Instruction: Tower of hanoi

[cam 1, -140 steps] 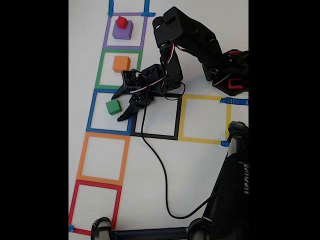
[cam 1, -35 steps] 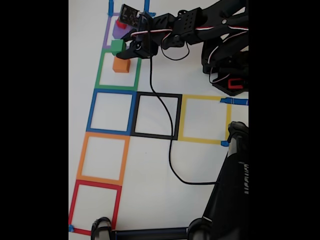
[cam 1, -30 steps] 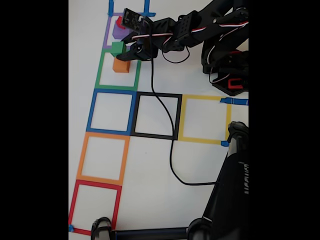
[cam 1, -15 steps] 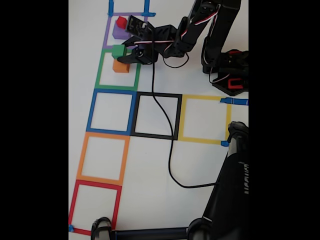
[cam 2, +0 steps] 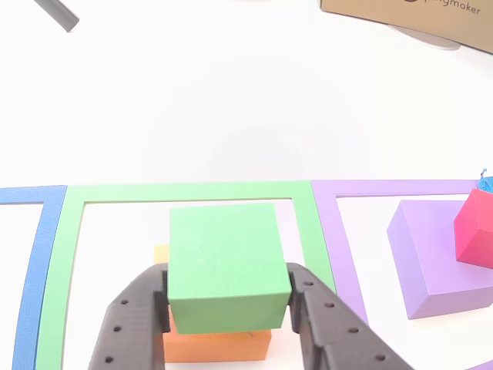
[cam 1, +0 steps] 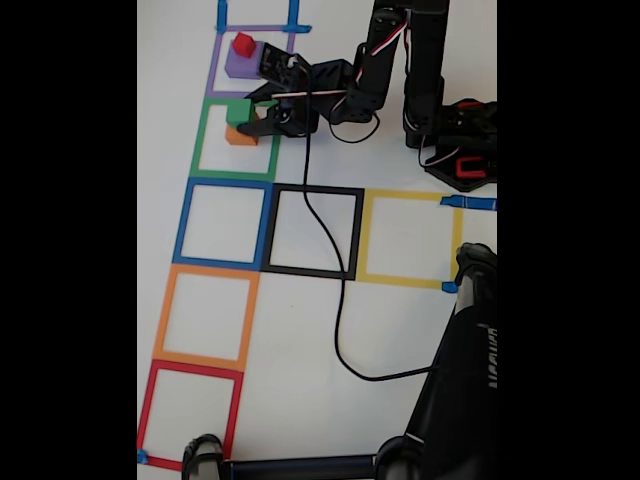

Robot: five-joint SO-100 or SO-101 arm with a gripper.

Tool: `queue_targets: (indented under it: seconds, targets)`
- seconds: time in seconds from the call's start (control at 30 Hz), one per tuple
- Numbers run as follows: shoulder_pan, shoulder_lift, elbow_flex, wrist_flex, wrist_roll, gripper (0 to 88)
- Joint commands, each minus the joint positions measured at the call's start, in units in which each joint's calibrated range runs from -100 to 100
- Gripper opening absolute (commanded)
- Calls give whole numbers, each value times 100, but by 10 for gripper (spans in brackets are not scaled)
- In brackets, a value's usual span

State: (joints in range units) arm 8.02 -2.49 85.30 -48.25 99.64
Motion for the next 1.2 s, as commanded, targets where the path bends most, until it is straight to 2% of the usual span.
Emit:
queue_targets:
  seconds: [0.0, 0.5, 0.6, 0.73, 0.87, 1.17]
  targets:
    - [-73, 11, -149, -139, 36, 81]
    - [-35, 463, -512, -155, 36, 86]
    - [-35, 479, -503, -163, 36, 108]
    - [-54, 487, -467, -212, 36, 191]
    - [-25, 503, -449, -236, 36, 238]
    - [13, 116, -439, -220, 36, 257]
